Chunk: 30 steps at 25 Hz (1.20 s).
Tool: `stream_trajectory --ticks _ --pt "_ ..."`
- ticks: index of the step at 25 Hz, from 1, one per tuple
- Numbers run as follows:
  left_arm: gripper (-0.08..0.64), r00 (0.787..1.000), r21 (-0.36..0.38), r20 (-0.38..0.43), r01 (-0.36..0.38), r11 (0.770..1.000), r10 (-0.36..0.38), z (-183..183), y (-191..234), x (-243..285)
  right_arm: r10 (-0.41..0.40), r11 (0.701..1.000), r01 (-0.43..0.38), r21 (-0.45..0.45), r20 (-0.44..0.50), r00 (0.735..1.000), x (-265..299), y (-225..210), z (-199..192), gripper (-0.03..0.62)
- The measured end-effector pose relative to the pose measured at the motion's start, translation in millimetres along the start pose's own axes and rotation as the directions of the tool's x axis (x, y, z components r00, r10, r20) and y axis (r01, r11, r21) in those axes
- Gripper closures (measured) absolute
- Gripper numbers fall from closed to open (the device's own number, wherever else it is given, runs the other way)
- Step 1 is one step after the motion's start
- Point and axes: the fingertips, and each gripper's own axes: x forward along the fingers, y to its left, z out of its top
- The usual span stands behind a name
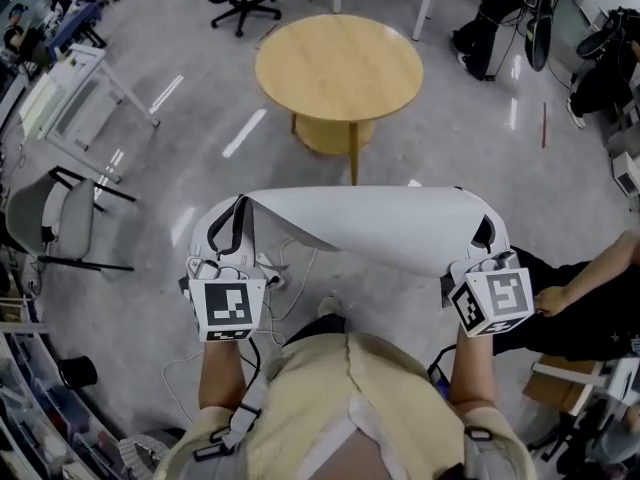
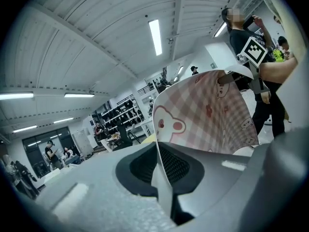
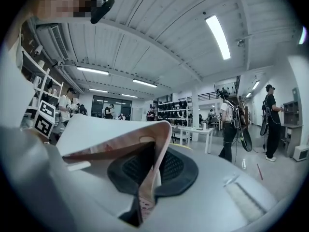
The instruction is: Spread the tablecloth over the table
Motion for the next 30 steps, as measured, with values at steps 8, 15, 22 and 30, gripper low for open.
stream_trajectory --ticks 8,15,22,30 --pt "0.554 0.998 0.025 0.059 0.024 0.999 -0.025 18 33 51 -0.040 0.999 0.041 -0.022 0.017 0.999 47 -15 22 0.578" --pt "0.554 0.997 0.032 0.076 0.001 0.999 -0.004 43 43 93 -0.024 0.996 0.028 -0.081 0.045 0.999 87 -45 39 0.578" --pt "0.554 0.997 0.096 0.078 -0.036 0.995 0.028 77 55 144 0.013 0.995 -0.004 -0.097 0.098 0.995 139 -88 59 0.578" --pt "0.554 0.994 0.106 0.065 -0.100 0.989 0.093 113 63 205 0.068 0.993 -0.051 -0.107 0.159 0.985 194 -142 85 0.578"
